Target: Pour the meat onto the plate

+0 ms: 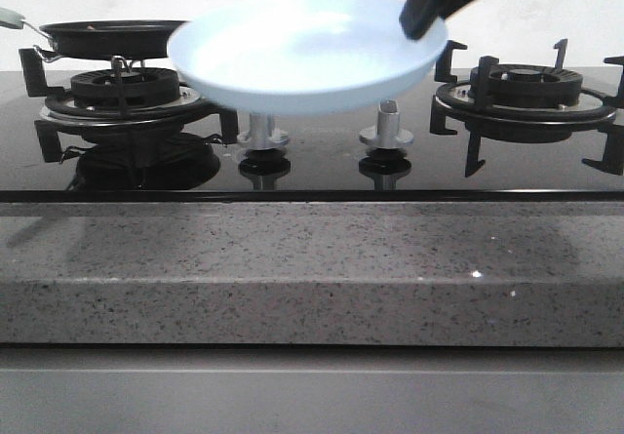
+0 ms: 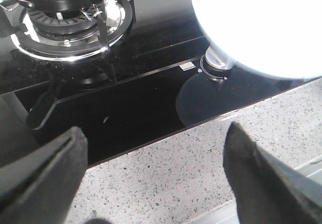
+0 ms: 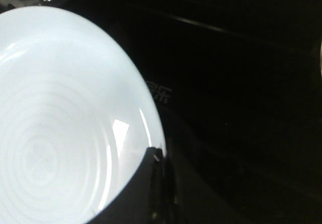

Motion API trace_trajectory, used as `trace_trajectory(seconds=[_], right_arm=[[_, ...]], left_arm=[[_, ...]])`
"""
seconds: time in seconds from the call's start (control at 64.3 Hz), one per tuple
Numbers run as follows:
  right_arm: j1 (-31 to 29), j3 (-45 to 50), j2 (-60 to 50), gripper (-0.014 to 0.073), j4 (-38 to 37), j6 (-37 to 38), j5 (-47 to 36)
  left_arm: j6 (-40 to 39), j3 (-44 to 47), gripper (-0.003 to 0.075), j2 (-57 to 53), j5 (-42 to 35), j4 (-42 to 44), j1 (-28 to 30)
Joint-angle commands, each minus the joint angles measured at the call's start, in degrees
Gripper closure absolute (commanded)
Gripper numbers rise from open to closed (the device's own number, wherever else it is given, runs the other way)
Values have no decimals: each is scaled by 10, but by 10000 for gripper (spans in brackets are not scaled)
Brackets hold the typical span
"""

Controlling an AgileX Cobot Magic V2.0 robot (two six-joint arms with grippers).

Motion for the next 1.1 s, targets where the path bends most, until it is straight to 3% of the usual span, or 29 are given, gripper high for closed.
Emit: trace_trajectory(seconds=[0.0, 0.933, 1.089], right_arm=[[1, 0, -22, 712, 15, -5, -51], [1, 2, 5, 712, -16, -5, -29], [1, 2, 5, 712, -16, -5, -29]], left_arm=[[0, -21, 167, 1, -41, -7, -4], [0, -21, 167, 1, -41, -6, -4], [-2, -25, 127, 1, -41, 2, -3]])
